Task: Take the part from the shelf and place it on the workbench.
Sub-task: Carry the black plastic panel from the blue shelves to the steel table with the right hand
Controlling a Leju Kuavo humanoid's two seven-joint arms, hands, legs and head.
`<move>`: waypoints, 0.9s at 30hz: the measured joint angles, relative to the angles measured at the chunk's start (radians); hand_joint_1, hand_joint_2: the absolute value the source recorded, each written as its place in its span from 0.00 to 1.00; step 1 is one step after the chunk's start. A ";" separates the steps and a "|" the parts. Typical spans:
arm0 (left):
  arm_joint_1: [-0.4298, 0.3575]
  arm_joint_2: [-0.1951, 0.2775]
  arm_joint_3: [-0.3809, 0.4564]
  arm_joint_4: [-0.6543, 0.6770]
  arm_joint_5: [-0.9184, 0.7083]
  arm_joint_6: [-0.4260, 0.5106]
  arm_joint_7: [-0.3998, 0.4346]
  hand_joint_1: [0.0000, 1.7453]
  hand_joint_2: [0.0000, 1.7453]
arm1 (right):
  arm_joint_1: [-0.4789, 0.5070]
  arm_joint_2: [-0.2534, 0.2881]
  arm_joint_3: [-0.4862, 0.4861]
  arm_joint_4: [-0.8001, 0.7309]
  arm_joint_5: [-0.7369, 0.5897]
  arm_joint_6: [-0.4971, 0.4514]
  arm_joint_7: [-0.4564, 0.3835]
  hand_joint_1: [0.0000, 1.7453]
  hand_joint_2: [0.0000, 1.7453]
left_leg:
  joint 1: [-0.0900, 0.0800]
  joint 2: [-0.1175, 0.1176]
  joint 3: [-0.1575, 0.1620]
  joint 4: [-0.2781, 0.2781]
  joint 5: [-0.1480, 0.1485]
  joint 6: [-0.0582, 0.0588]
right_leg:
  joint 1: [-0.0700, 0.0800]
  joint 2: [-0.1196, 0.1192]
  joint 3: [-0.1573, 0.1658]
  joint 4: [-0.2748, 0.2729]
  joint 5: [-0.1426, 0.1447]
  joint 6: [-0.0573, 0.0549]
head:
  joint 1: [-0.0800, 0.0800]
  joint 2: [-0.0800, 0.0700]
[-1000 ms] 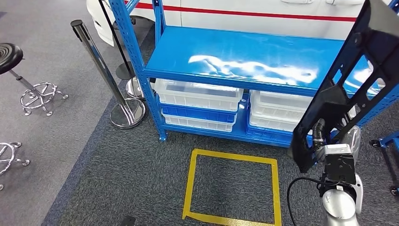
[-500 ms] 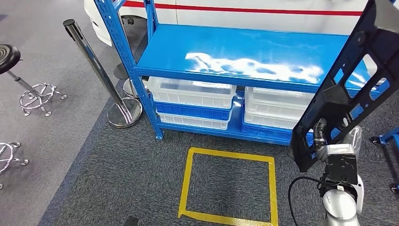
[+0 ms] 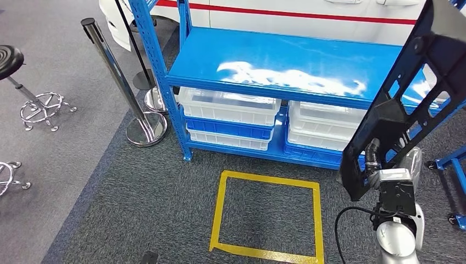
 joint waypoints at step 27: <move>0.000 -0.004 -0.002 0.000 -0.009 0.000 0.004 0.00 1.00 | -0.013 0.000 0.000 0.001 0.000 0.001 0.000 1.00 1.00 | 0.015 -0.005 -0.021 0.012 0.008 -0.012 | -0.001 -0.001 0.023 -0.052 -0.016 -0.007 | 0.000 0.000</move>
